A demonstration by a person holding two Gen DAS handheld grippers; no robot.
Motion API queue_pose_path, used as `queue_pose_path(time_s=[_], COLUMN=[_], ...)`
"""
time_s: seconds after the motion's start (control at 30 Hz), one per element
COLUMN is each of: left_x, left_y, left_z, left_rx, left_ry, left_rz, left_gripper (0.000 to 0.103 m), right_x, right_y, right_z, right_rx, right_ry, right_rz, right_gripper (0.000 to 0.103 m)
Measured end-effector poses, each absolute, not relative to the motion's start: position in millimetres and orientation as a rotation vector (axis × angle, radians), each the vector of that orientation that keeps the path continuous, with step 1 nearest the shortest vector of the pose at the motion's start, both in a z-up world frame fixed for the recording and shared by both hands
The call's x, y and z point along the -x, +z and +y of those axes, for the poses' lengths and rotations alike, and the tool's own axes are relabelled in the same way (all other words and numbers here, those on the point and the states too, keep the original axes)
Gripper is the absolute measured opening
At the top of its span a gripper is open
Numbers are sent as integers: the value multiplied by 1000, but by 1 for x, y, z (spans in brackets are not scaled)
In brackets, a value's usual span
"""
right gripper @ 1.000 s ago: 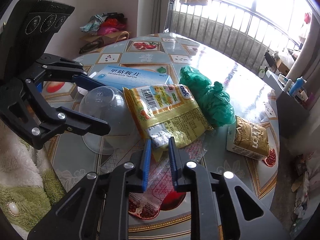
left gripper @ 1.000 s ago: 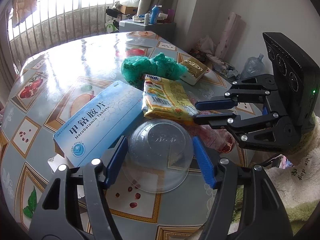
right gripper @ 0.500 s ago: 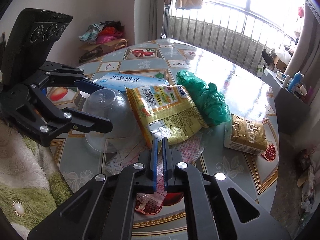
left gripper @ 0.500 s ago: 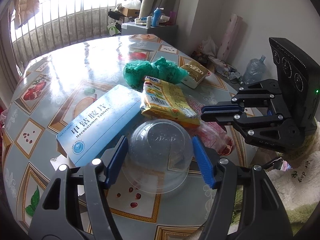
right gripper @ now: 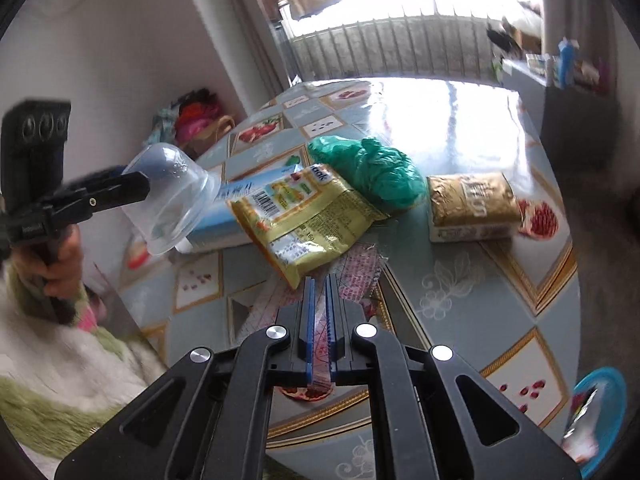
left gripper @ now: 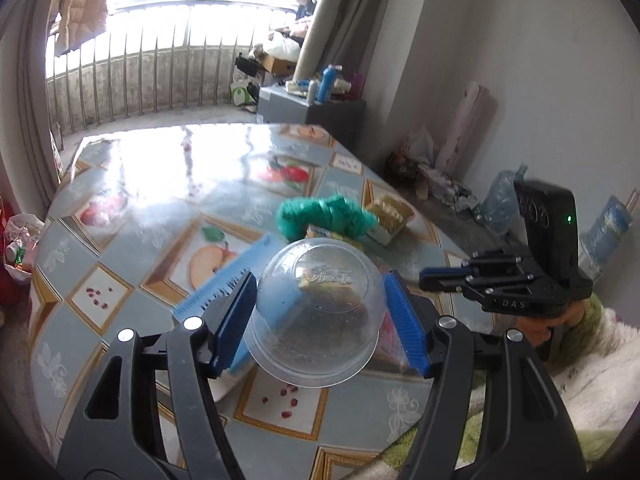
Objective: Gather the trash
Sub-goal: 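Lift the dome and snack bag and carry both toward the blue wastebasket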
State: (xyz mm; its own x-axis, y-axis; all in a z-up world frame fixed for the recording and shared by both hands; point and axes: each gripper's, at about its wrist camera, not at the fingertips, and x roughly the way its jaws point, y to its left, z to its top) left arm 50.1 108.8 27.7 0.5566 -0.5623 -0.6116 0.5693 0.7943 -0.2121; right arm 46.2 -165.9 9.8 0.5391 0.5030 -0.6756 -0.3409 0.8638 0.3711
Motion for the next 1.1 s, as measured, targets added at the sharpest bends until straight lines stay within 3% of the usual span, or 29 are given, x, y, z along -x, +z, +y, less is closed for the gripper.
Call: queue_pose_path(time_s=[0.07,0.1,0.17,0.3,0.93,1.1], left_x=[-58,-63,-76,-93,-105,-104], left_y=[31,30,22,4,-15,-14], left_z=[107,105,100,92,95,96], left_rx=[-2,5,15,12,18,18], left_ry=[-655,-651,-636,-623,-613,-613], left_rz=[705,704,720,773,819,817], left_gripper=[62,62,62,62,62,62], right_x=[-50,-53,-55,-68,-116,-121], right_y=[8,6,2,-8,-43,-48], right_z=[-172,-177,-183,-192,-162,-158], right_rx=[-293,-349,-451,-665,-818,-838], right_ry=[512,512,501,526,493,472], right_rz=[880,890,902,930,1102,1113], right_gripper=[12,24,37,42,44,34])
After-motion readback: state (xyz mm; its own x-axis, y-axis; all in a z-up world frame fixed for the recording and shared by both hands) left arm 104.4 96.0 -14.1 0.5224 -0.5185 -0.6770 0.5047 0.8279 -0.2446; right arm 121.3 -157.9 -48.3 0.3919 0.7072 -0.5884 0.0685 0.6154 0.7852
